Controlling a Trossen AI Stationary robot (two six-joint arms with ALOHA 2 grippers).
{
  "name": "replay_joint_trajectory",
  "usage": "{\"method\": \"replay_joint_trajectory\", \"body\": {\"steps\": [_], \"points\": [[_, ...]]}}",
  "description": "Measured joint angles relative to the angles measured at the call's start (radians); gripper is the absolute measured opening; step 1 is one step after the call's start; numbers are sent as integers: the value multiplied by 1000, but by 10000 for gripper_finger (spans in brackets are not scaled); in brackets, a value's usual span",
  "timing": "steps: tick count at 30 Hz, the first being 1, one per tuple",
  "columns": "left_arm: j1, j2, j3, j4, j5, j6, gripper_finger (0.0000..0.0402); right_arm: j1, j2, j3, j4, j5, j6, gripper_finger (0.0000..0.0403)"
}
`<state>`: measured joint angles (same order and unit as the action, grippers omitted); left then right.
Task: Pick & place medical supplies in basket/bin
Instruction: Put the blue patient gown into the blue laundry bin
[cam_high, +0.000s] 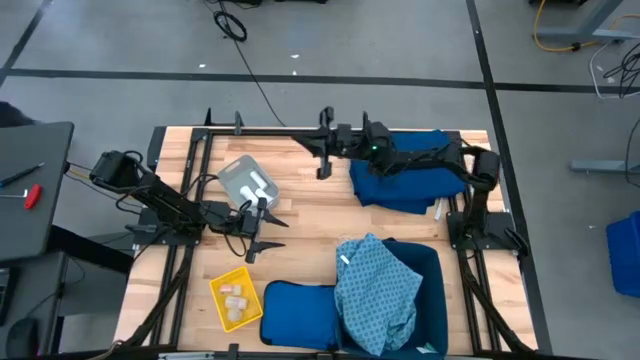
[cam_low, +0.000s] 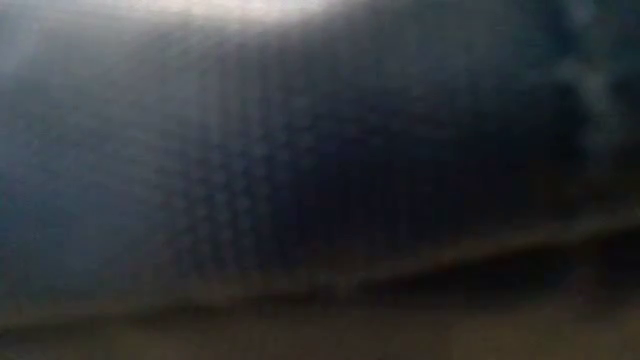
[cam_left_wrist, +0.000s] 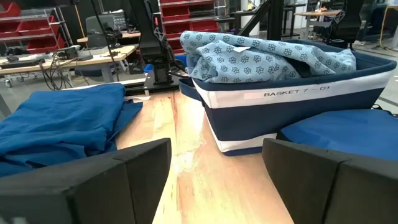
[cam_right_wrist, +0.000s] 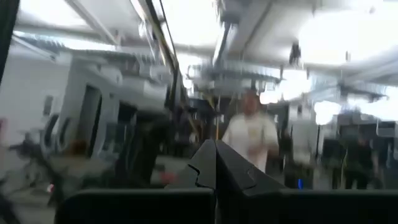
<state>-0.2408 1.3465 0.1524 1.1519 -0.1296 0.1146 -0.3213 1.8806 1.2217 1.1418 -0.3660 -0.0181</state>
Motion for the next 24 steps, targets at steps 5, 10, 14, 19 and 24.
{"method": "replay_joint_trajectory", "body": {"steps": [5,10,14,19,24], "points": [[0,0,0,0,0,0,256,-48,-134,-183,-108,12,3,0],[0,0,0,0,0,0,256,-65,-291,-398,-116,82,-3,0],[0,0,0,-1,0,0,256,-61,-403,-570,-112,156,-8,0],[0,0,0,-1,0,-4,256,-62,-515,-734,-113,202,25,0],[0,0,0,-9,0,-9,256,-62,-596,-849,-152,231,30,0]]}}
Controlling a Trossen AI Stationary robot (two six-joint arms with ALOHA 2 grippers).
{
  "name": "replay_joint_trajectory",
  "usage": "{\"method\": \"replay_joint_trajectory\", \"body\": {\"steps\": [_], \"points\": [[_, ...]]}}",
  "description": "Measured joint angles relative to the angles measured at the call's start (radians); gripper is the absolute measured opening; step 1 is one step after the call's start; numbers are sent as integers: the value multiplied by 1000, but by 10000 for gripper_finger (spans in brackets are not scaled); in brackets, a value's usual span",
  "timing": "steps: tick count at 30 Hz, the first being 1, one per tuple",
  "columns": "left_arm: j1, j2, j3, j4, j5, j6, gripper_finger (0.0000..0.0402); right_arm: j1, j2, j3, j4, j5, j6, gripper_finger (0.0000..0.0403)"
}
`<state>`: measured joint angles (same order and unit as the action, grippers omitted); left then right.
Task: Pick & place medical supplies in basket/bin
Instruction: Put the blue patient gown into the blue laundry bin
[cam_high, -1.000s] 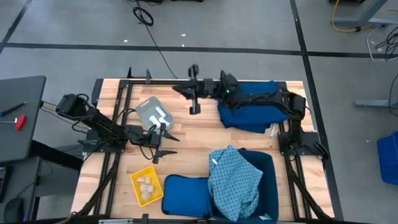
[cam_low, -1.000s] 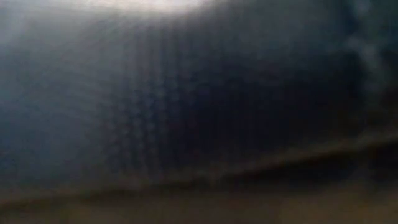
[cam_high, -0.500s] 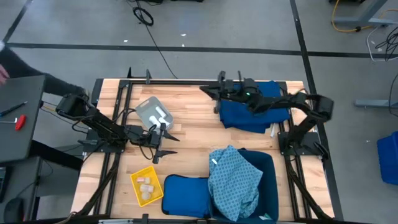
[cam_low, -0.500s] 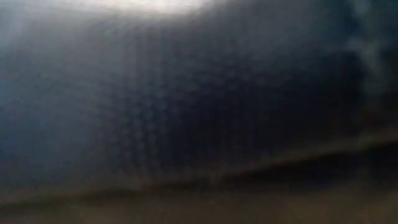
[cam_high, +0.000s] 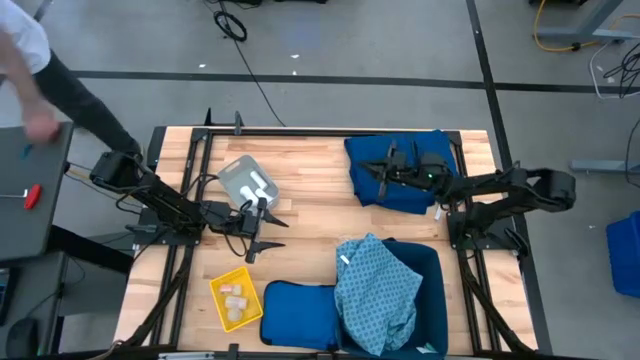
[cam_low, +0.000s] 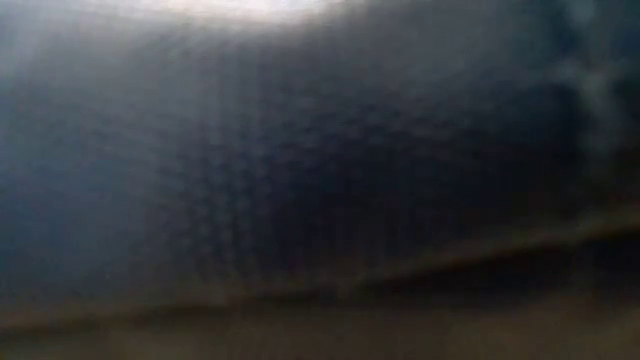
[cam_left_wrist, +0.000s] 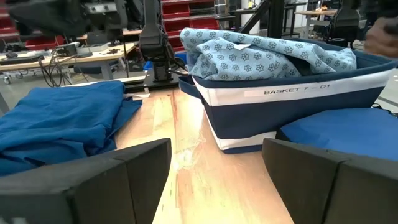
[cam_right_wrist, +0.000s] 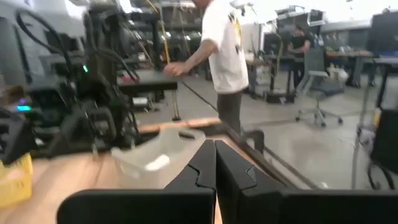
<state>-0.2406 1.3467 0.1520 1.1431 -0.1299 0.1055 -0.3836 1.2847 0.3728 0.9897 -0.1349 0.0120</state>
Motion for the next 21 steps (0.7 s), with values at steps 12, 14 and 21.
{"method": "replay_joint_trajectory", "body": {"steps": [12,14,21], "points": [[0,0,0,-34,-1,-15,256,0,-44,-134,-146,54,19,0],[0,0,0,-34,-3,-15,256,0,-44,-135,-188,54,19,0],[0,0,0,-34,-5,-14,256,-14,-44,-135,-367,60,37,0]]}}
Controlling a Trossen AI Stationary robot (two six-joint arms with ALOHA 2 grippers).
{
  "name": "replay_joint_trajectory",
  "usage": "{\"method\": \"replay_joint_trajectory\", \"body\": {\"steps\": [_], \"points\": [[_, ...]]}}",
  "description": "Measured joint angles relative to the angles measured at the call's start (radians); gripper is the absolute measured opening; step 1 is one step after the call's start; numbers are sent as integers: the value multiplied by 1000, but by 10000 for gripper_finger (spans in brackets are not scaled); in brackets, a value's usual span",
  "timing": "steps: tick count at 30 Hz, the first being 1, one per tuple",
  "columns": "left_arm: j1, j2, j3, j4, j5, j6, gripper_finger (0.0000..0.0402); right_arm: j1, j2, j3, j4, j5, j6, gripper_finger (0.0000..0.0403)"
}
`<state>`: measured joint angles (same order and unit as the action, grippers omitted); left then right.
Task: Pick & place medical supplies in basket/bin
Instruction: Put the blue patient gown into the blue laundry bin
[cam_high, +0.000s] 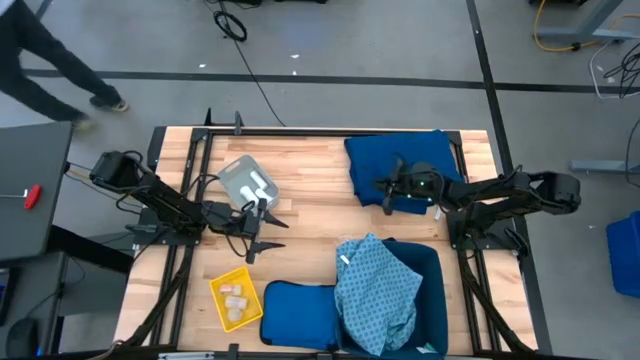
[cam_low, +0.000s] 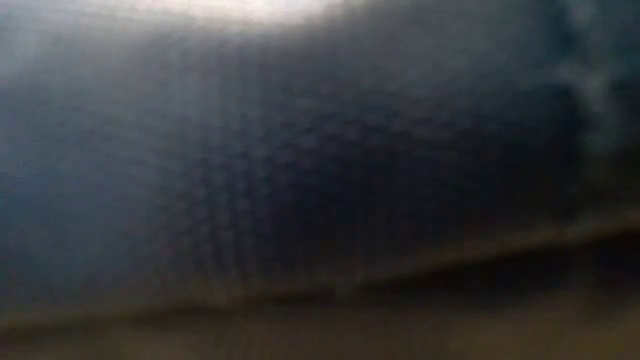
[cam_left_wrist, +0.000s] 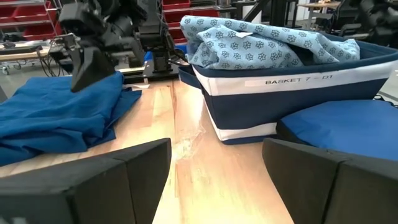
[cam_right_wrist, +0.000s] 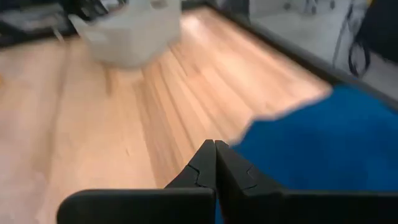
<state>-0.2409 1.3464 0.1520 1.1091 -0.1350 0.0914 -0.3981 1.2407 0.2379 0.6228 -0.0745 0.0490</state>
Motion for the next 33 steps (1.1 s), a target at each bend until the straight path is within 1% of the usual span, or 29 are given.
{"method": "replay_joint_trajectory", "body": {"steps": [4,13,17,23,29,33], "points": [[0,0,0,0,-2,0,256,0,0,0,-81,38,-1,0],[0,0,0,-1,-2,-6,256,0,-1,6,-163,39,-1,0],[0,0,0,-10,-3,-6,256,3,-18,76,-341,60,-14,0],[0,0,0,-11,-8,-6,256,4,-59,206,-603,93,-78,0],[0,0,0,-32,-23,-3,256,4,-59,327,-901,103,-118,0],[0,0,0,-38,-25,-2,256,3,-59,378,-1078,164,-129,0]]}}
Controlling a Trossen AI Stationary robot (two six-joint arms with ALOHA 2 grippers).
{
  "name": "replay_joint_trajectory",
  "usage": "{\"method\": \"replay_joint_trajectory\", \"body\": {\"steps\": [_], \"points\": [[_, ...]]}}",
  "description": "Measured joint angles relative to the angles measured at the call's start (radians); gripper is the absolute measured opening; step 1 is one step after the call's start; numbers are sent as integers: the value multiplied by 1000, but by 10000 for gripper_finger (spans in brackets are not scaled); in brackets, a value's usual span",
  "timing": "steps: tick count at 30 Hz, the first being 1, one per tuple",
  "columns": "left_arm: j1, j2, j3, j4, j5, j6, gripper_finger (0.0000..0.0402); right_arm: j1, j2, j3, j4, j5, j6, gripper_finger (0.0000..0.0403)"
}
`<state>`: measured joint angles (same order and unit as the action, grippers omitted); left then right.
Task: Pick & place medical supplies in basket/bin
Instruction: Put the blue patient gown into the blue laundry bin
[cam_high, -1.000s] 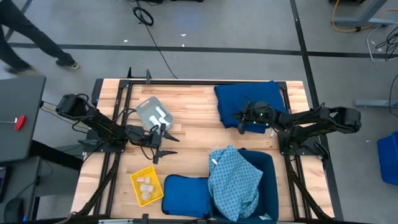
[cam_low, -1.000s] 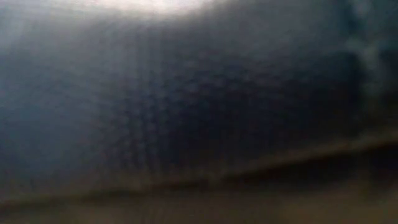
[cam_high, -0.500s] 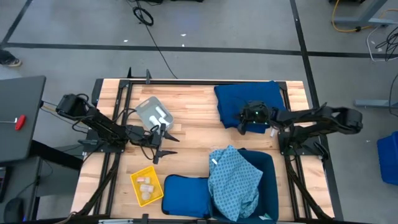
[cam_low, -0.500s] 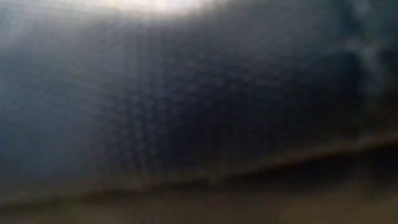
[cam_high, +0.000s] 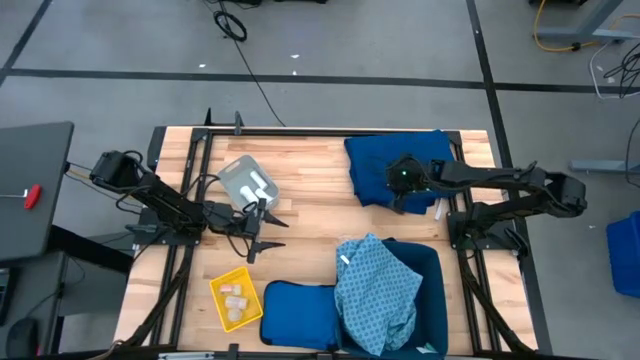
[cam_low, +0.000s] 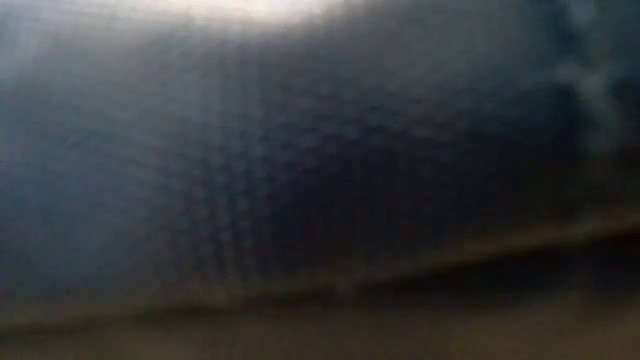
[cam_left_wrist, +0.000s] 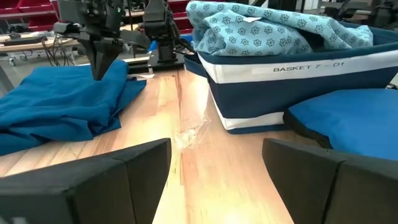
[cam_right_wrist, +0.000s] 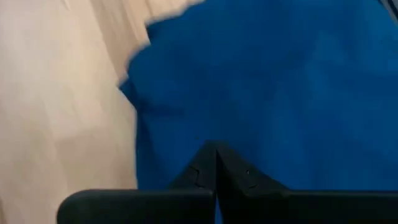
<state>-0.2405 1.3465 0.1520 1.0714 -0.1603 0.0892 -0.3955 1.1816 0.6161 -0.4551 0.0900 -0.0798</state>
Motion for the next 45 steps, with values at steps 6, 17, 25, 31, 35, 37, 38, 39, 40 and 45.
{"method": "replay_joint_trajectory", "body": {"steps": [6,17,25,31,35,37,38,39,40,45], "points": [[0,0,0,0,0,8,256,-1,0,13,-186,53,-8,0],[14,0,0,0,2,4,256,-1,3,15,-221,167,-33,91],[14,0,0,1,3,5,256,-1,7,15,-221,133,24,283],[20,0,0,1,4,8,256,-12,119,15,-225,113,49,329],[27,0,0,1,4,8,256,-46,249,19,-221,142,40,323],[27,0,0,1,4,8,256,-60,302,24,-211,138,17,319],[27,0,0,1,4,7,256,-63,323,30,-208,135,-2,317],[27,0,0,1,4,7,256,-65,334,31,-199,137,-11,313],[27,0,0,1,4,7,256,-66,340,32,-187,138,-15,307],[27,0,0,1,4,8,256,-64,325,19,-119,142,30,220]]}}
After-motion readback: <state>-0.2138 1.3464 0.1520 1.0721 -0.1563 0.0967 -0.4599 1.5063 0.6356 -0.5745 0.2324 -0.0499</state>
